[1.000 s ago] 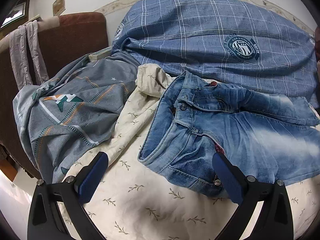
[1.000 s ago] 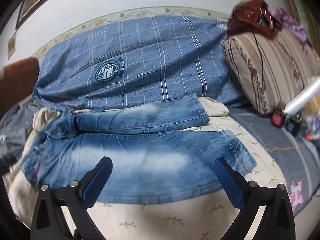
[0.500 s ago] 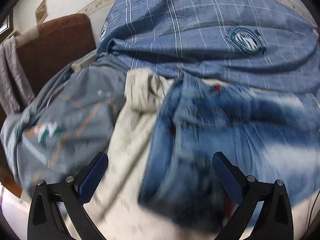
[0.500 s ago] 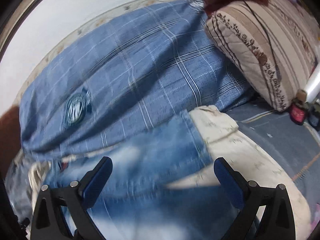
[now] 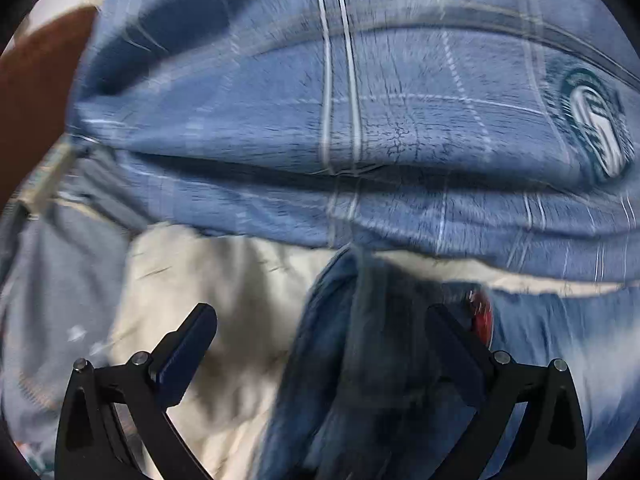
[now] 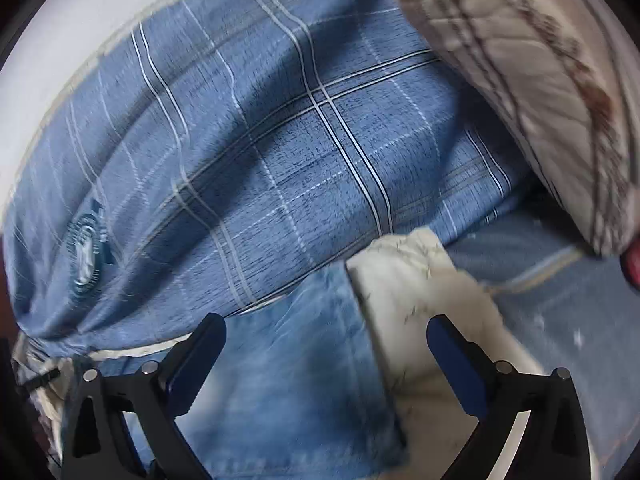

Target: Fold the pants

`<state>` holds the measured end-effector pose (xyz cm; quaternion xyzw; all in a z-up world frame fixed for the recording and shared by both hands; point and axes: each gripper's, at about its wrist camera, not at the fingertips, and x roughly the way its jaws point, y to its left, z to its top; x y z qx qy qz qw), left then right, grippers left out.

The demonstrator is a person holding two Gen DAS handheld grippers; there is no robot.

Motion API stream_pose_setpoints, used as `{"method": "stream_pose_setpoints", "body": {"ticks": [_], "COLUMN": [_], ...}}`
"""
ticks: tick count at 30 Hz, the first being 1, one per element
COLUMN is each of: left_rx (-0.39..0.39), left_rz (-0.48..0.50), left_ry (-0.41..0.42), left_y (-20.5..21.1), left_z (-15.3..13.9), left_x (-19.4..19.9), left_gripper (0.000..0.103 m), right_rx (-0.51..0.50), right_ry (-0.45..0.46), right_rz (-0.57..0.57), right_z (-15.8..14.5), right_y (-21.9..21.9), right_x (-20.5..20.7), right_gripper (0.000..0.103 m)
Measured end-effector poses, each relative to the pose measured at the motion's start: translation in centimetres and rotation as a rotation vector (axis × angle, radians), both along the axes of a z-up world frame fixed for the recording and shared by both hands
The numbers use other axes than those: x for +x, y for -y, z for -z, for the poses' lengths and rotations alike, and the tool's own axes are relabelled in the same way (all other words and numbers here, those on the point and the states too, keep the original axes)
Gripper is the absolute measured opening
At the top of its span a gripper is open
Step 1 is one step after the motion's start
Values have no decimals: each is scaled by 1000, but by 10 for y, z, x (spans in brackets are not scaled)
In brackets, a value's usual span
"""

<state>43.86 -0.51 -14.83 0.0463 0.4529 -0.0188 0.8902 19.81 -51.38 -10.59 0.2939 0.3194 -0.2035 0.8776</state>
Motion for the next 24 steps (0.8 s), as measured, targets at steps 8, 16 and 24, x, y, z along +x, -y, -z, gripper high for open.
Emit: {"method": "stream_pose_setpoints", "body": {"ticks": [8, 16, 24], "left_rx": [-55, -162, -206], "left_rz": [84, 76, 75], "left_ry": [-102, -138, -183], "left_y": [28, 20, 18], "left_z": [36, 49, 49], "left_x": [36, 43, 38], "left_gripper": [80, 39, 72], "right_rx": [14, 14, 115], "right_ry": [-26, -71, -70], "right_rz": [-36, -66, -62], "right_z": [-1, 12, 19], "right_y": [28, 31, 52], "right_x": [41, 52, 47], "right_gripper": [97, 71, 71]}}
